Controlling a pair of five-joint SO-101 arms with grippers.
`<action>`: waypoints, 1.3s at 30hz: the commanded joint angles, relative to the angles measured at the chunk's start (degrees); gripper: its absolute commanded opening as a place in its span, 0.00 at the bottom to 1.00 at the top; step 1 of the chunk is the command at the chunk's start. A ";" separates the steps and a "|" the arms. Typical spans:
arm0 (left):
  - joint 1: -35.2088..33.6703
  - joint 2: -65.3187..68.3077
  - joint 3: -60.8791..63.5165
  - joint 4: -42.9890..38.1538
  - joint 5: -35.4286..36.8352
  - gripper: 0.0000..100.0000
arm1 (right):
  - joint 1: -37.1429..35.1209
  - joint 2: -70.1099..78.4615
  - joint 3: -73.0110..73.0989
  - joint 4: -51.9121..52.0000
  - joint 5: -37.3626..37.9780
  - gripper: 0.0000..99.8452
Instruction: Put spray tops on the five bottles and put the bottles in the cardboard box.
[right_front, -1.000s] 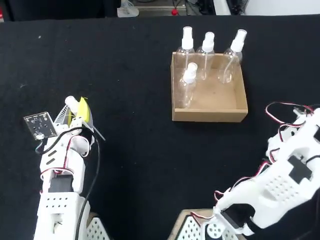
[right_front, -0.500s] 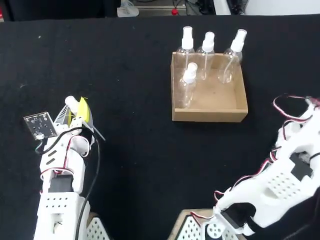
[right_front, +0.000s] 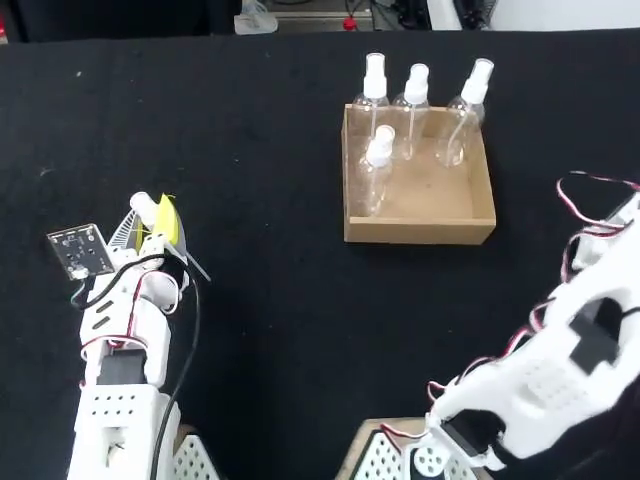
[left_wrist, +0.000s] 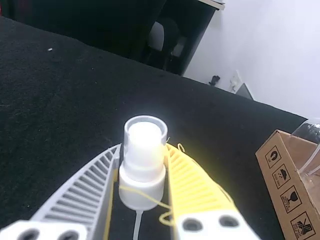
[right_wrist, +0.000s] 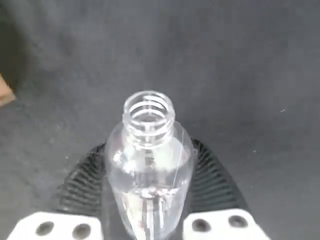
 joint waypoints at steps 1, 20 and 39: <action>-0.31 -0.88 -0.48 -1.41 0.00 0.03 | -2.37 -17.19 9.71 -8.88 -1.32 0.02; -0.40 -0.88 -0.48 -1.41 0.00 0.03 | -5.36 -64.57 80.40 -78.24 -10.64 0.02; -0.40 -0.88 -0.48 -1.41 0.00 0.03 | -5.01 -64.48 97.63 -94.15 -15.74 0.02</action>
